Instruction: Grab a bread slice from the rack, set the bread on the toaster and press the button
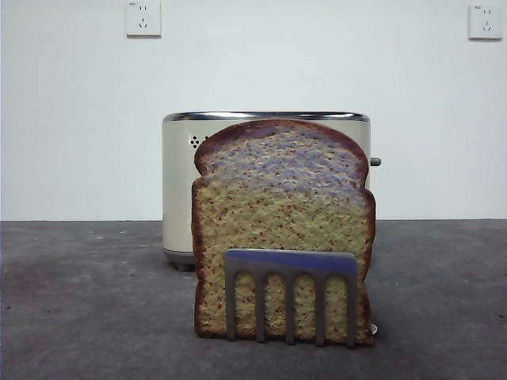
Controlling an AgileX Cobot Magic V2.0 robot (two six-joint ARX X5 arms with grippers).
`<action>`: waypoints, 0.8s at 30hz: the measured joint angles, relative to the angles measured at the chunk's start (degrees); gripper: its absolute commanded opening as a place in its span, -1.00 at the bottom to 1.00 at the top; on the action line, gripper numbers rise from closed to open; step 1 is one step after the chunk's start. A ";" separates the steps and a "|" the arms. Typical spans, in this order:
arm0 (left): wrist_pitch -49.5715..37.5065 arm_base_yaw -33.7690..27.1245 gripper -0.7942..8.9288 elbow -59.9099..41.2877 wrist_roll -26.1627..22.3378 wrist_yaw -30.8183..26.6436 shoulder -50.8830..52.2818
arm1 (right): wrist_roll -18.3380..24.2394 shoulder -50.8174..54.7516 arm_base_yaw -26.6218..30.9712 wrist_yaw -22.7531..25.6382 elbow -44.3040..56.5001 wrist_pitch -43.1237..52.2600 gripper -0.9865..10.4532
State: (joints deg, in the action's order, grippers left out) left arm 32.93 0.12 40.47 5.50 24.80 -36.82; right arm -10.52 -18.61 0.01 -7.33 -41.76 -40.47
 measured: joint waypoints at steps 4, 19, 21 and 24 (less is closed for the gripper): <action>3.80 3.50 -0.85 4.83 -3.15 2.89 -6.32 | -0.02 -2.97 0.00 -3.28 -3.82 -1.77 -0.83; 16.57 24.65 -0.84 23.34 -18.29 4.81 -22.01 | 0.26 -14.84 0.00 -6.05 -11.41 -10.73 -0.83; 18.34 28.48 -0.83 25.70 -21.24 6.05 -23.43 | 0.26 -16.09 0.00 -7.02 -11.50 -10.88 -0.83; 21.07 34.56 -0.61 28.79 -25.31 6.27 -25.77 | 0.24 -17.92 0.00 -8.94 -11.50 -10.88 -0.82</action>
State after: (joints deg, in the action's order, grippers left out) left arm 54.00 34.68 69.25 -19.81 31.07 -62.59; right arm -10.28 -36.53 0.01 -16.27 -53.25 -51.35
